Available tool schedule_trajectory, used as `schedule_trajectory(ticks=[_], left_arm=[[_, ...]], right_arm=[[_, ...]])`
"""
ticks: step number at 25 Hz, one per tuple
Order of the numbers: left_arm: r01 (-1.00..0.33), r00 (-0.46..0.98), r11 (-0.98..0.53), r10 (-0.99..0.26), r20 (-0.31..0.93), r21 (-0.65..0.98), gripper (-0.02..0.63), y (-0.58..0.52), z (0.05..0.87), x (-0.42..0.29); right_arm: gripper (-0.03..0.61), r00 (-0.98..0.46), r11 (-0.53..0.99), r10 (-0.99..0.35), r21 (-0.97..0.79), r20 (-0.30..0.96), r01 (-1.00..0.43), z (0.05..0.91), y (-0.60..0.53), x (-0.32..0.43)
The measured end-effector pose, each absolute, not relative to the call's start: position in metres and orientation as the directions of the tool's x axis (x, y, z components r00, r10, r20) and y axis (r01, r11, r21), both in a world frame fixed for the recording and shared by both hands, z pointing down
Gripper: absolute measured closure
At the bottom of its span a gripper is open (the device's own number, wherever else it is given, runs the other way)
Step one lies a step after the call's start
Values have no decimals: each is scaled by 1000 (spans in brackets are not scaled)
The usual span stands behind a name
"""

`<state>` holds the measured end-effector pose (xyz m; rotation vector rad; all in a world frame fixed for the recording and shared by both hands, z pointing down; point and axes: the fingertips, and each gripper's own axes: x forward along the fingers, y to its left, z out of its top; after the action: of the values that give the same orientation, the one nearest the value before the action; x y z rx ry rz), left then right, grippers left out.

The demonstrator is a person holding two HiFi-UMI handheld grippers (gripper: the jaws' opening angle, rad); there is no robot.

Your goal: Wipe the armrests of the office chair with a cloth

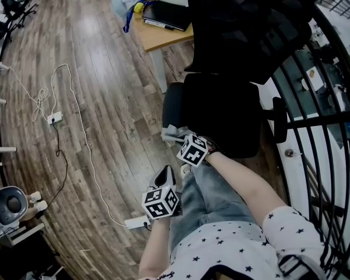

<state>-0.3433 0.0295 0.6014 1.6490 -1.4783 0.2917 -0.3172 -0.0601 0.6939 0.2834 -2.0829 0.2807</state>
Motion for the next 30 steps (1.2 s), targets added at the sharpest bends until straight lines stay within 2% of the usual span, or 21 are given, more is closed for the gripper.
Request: schedule_trajectory(ticks=[15, 30], left_arm=[[-899, 245, 83, -719, 650, 431, 606, 27, 580, -315], [-892, 159, 162, -761, 628, 422, 606, 73, 560, -240]], right_arm=[[554, -588, 919, -174, -84, 790, -385, 642, -33, -273], [554, -680, 836, -295, -164, 672, -524, 574, 26, -158]])
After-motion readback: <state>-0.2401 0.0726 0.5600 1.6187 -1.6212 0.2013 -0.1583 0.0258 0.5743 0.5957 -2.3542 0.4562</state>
